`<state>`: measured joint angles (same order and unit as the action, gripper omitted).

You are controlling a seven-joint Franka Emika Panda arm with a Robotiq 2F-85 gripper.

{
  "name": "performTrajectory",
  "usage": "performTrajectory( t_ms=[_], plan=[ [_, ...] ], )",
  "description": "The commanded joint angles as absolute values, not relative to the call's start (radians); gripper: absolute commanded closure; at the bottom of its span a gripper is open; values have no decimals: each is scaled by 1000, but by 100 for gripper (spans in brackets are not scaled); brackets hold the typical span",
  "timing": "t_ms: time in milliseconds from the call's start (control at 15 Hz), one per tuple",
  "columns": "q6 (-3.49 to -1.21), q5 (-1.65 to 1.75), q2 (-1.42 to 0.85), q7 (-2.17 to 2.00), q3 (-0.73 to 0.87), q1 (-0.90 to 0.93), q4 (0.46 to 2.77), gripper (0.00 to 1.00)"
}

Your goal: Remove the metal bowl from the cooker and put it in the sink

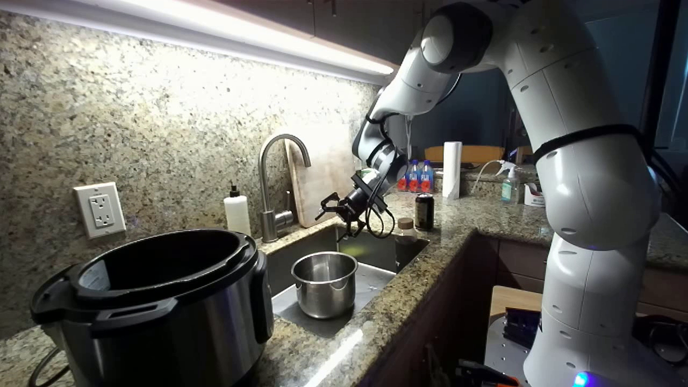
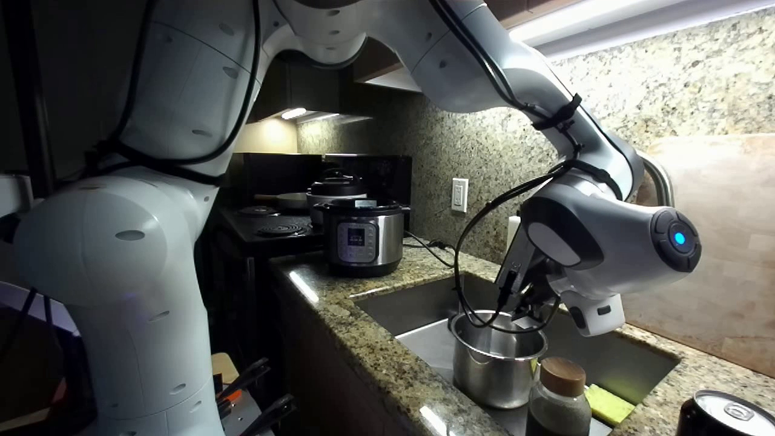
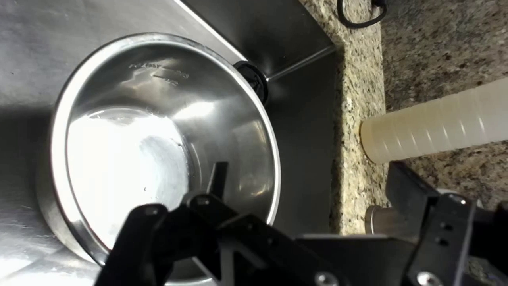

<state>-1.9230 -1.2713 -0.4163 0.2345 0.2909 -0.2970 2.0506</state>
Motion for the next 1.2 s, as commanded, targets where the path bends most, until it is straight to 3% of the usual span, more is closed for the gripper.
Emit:
performTrajectory(
  t_ms=[0,1133],
  plan=[
    [-1906,-1276,-384,242,281,-315,2069,0],
    [-2031,-1106,-219,206,303,-287,2250,0]
  ],
)
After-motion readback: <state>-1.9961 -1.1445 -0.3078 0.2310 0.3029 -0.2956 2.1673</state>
